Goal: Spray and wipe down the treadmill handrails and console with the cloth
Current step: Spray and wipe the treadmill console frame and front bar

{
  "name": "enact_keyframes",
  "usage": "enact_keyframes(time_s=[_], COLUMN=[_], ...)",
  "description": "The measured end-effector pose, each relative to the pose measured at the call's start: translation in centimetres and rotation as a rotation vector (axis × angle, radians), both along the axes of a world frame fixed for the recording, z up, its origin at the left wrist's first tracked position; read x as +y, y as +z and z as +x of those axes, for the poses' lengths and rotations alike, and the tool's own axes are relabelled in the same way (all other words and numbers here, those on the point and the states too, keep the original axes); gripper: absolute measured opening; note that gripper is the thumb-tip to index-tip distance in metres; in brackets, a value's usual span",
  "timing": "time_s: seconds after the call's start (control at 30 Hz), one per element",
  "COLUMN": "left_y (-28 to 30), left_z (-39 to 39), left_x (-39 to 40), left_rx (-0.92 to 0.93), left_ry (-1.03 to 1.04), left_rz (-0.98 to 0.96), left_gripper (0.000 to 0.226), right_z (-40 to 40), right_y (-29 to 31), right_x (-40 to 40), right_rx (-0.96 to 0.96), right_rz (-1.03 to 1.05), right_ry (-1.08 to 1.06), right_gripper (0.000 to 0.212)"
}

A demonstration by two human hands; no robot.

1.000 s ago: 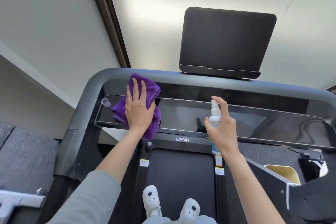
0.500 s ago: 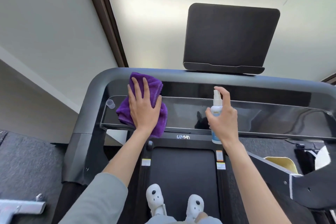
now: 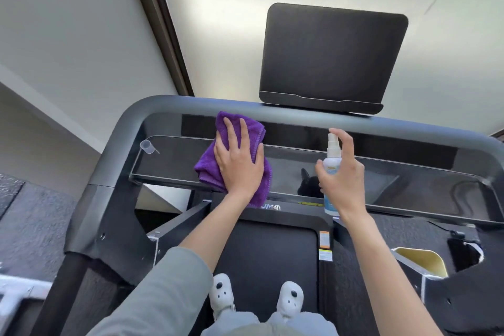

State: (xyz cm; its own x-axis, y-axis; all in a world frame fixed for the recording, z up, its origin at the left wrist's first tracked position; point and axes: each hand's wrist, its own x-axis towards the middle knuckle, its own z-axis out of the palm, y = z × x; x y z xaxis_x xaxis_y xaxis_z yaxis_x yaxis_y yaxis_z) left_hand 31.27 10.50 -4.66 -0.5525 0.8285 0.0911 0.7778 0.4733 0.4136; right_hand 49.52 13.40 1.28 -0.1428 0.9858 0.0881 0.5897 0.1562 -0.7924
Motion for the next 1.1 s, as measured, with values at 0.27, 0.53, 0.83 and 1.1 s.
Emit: enact_keyframes(time_s=[0.27,0.53,0.83,1.1], left_y=[0.3,0.1,0.5,0.2], left_z=[12.0,6.8,-3.1,6.2], left_x=[4.0,2.4,-0.4,2.8], left_rx=[-0.038,0.030,0.036,0.052], left_ry=[-0.121,-0.190,0.048,-0.017], left_rz=[0.004,0.018,0.008,-0.035], left_gripper=[0.067,0.074,0.070,0.069], right_z=[6.3,5.8,3.5,7.3], right_y=[-0.1,-0.2,-0.1,-0.5], right_x=[1.8,2.7,2.3,3.2], right_rx=[-0.018,0.000,0.065,0.070], right_rz=[0.012,-0.040,-0.026,-0.007], right_ry=[0.012,0.049,0.043,-0.063], right_gripper=[0.064,0.064,0.064,0.062])
